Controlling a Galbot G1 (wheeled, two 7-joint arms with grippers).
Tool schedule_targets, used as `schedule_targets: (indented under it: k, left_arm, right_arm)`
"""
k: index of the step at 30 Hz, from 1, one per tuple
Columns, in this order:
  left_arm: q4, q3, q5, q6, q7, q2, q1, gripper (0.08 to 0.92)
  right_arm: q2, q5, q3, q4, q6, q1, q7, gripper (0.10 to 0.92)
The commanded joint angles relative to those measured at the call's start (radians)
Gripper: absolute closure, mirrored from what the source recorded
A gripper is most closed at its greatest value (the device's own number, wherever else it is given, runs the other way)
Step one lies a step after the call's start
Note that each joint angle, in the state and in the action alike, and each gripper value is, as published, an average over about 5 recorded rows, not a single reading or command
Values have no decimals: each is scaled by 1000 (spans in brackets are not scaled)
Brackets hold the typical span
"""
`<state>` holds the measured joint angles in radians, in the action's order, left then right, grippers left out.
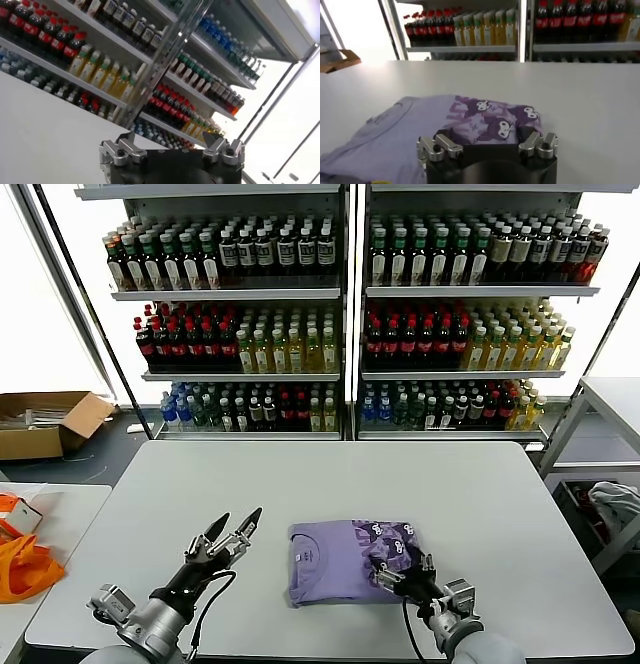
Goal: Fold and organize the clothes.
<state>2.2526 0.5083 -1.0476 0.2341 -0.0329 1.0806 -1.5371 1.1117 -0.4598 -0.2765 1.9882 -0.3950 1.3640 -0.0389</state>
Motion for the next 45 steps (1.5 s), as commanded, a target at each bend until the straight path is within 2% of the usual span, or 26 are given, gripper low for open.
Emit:
schedule_targets:
  k: [1,8,13,18,23,26,32,35,41,45]
  left_arm:
    - [-1,-17,-58,-1,-18,-4,21,177]
    - [4,-2,-57,-3,-15,-6,13,177]
    - [-5,-3,-56,-3,-15,-8,19,177]
    - [-13,0,-47,-4,-13,-16,20,177]
    - [-5,25,-82,-7,-22,-26,15,177]
    - [-5,32,-88,-8,-25,-33,16,177]
    - [-7,44,-58,-10,-20,-43,19,177]
    - [-12,68,-18,-9,-11,-45,23,177]
    - [-26,118,216,76,17,-1,39,177]
    - [-40,150,279,101,56,24,31,177]
  right_arm:
    - [16,-47,51,3,-5,-18,-35,202]
    - [30,26,76,118,64,-65,-25,203]
    - [112,153,205,-26,66,-141,-51,203]
    - [189,131,276,-188,-91,-225,-195,203]
    - [190,102,287,-229,-175,-258,-261,203]
    - [178,91,284,-189,-160,-258,-259,203]
    - [105,62,215,69,-103,-229,-243,203]
    - [64,62,115,149,-26,-192,-197,203]
    - [60,77,-230,171,109,-53,-52,203]
    - [78,60,-426,150,170,43,46,203]
